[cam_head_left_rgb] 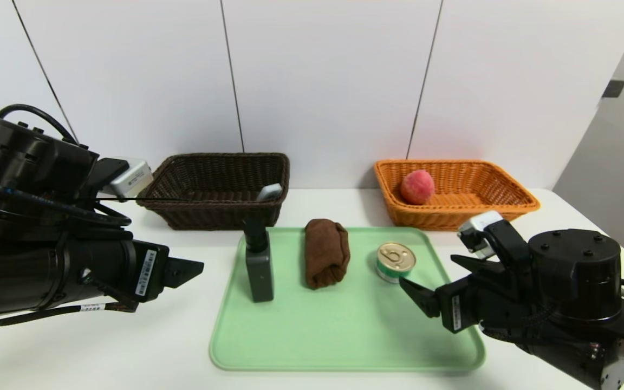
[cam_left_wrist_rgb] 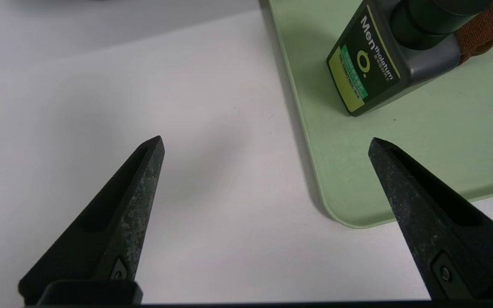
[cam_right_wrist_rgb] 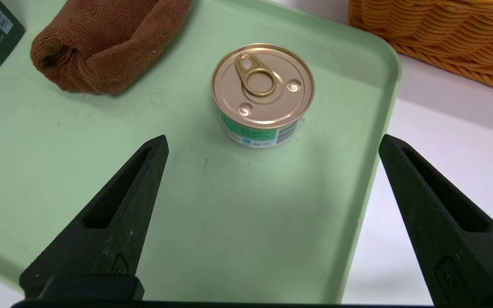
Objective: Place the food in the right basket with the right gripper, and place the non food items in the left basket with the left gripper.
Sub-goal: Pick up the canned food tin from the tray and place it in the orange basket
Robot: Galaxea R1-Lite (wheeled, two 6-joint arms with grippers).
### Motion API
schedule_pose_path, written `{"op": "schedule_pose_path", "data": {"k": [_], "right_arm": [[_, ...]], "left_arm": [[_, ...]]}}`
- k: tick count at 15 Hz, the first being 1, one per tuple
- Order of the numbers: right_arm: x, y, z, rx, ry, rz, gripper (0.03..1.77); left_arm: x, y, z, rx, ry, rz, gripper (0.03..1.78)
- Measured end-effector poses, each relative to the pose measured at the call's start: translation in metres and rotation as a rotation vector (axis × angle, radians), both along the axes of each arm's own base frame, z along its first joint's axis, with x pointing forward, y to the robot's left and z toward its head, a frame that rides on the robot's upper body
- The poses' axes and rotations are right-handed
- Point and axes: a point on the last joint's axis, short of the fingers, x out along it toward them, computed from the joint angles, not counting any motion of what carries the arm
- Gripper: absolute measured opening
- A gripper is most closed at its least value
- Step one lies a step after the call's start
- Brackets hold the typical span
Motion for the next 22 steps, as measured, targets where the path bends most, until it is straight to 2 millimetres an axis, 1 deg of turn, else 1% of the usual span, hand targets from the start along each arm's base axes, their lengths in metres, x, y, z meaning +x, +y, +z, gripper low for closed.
{"op": "schedule_pose_path", "data": {"k": [6, 10, 17, 22], "right_arm": [[0.015, 0.01, -0.022, 0.018, -0.031, -0.006, 1.69], [0.021, 0.014, -0.032, 0.016, -0.027, -0.011, 1.69], [0.026, 0.014, -0.041, 0.019, 0.001, -0.029, 1.69], [0.034, 0.019, -0.045, 0.055, -0.051, -0.03, 1.69]], "left_arm": [[0.0, 0.0, -0.001, 0.001, 0.004, 0.001, 1.69], [0.001, -0.001, -0.001, 0.002, 0.006, 0.002, 1.69], [0.004, -0.002, -0.001, 0.003, 0.007, 0.002, 1.69], [0.004, -0.002, -0.002, 0.004, 0.009, 0.002, 1.69]]}}
